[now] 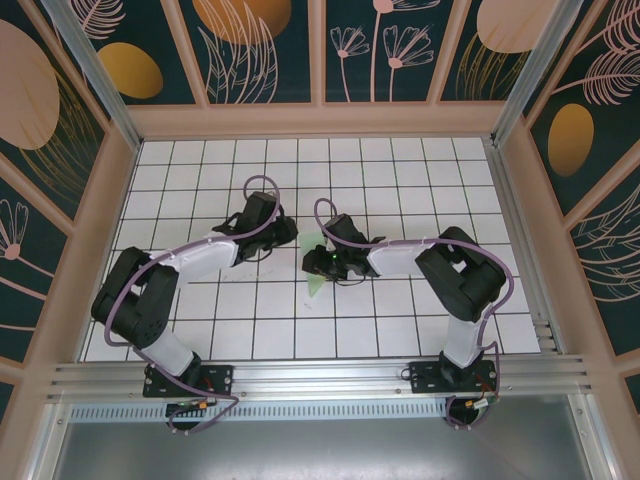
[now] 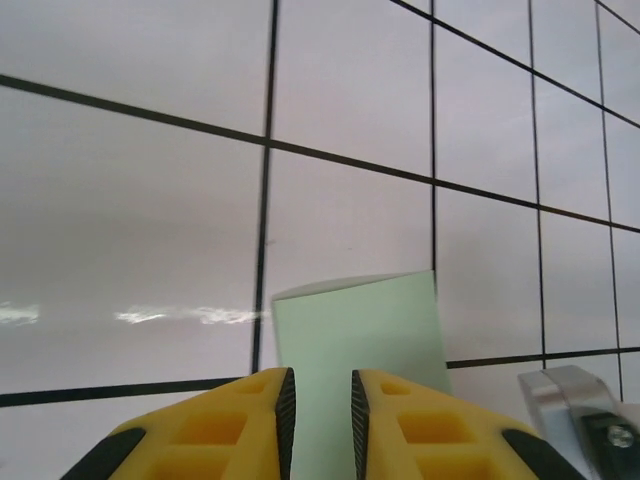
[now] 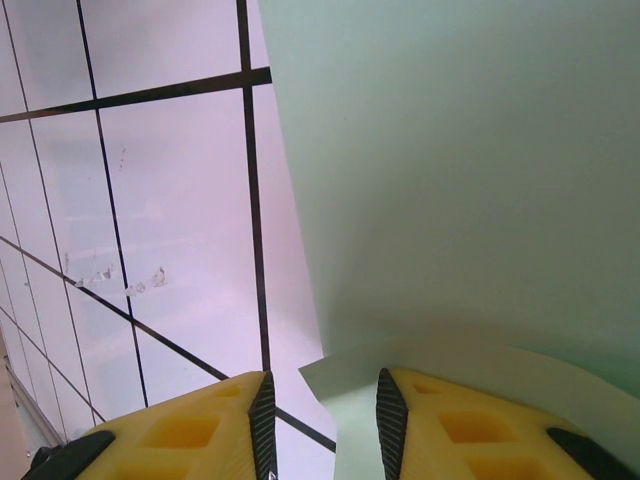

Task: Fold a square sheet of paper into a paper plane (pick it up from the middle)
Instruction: Third fold the triangle at the center of the table.

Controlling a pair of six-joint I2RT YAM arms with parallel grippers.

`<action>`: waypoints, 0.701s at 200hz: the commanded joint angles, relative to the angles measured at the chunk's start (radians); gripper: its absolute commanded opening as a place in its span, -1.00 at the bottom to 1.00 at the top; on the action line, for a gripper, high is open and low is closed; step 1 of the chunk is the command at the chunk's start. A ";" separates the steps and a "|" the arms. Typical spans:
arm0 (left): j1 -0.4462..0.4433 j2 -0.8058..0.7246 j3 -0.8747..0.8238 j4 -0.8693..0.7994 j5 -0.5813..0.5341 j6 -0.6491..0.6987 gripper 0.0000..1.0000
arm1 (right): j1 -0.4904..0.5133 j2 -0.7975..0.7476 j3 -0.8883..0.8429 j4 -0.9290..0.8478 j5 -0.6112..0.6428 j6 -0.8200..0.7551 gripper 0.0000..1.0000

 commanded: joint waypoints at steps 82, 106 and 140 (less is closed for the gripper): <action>0.021 -0.048 -0.134 0.093 0.137 -0.068 -0.48 | -0.011 -0.001 -0.046 -0.007 0.038 -0.004 -0.25; 0.021 -0.046 -0.152 0.104 0.147 -0.073 -0.48 | -0.013 -0.002 -0.054 -0.005 0.041 0.000 -0.51; 0.021 -0.037 -0.161 0.115 0.163 -0.072 -0.48 | -0.015 -0.007 -0.070 0.004 0.046 0.003 -0.67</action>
